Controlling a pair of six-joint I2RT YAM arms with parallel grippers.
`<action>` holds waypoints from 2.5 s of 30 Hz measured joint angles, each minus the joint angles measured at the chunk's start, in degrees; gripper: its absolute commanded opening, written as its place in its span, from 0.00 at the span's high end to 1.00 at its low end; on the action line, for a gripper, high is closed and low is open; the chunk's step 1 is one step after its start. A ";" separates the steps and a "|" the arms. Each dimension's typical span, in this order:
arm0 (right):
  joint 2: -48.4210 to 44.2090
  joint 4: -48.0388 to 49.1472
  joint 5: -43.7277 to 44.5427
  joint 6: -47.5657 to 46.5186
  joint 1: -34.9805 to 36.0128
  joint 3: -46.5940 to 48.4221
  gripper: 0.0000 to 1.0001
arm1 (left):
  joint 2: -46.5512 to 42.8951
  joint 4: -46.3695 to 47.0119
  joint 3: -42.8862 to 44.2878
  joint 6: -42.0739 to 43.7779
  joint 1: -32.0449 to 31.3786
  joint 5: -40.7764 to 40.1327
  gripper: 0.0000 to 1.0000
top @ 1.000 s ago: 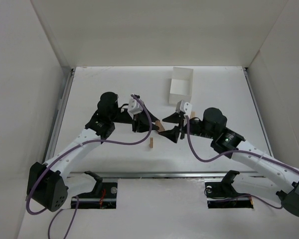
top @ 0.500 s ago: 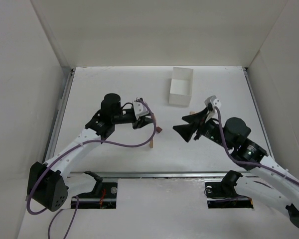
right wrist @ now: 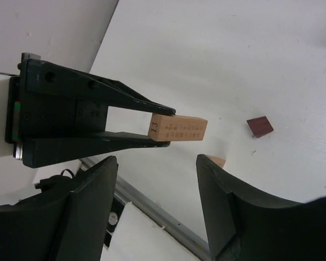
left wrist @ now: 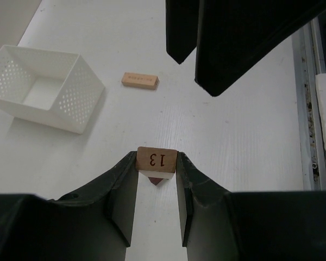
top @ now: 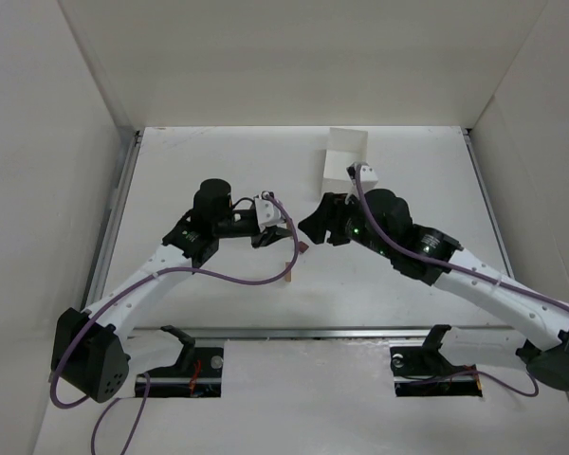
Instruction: Build the wood block tower
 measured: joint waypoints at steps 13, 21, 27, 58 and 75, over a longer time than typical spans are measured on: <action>-7.39 2.05 -6.60 -10.84 -1.88 -8.11 0.05 | 0.22 0.63 3.80 -10.29 -0.02 9.40 1.00; -15.06 3.50 -17.33 -27.17 -2.23 -8.76 0.16 | 0.68 14.75 4.48 -31.30 -0.04 22.71 1.00; -8.41 5.16 -26.56 -31.26 -2.23 -8.41 0.22 | 0.87 19.47 5.57 -38.38 -0.04 25.73 1.00; -6.93 18.73 -30.77 -30.29 -1.75 -8.22 1.00 | -1.73 32.76 2.60 -51.04 0.04 25.57 0.49; -8.00 21.86 -30.93 -29.18 -1.44 -9.11 1.00 | -1.97 44.28 -0.22 -65.55 -0.22 18.51 1.00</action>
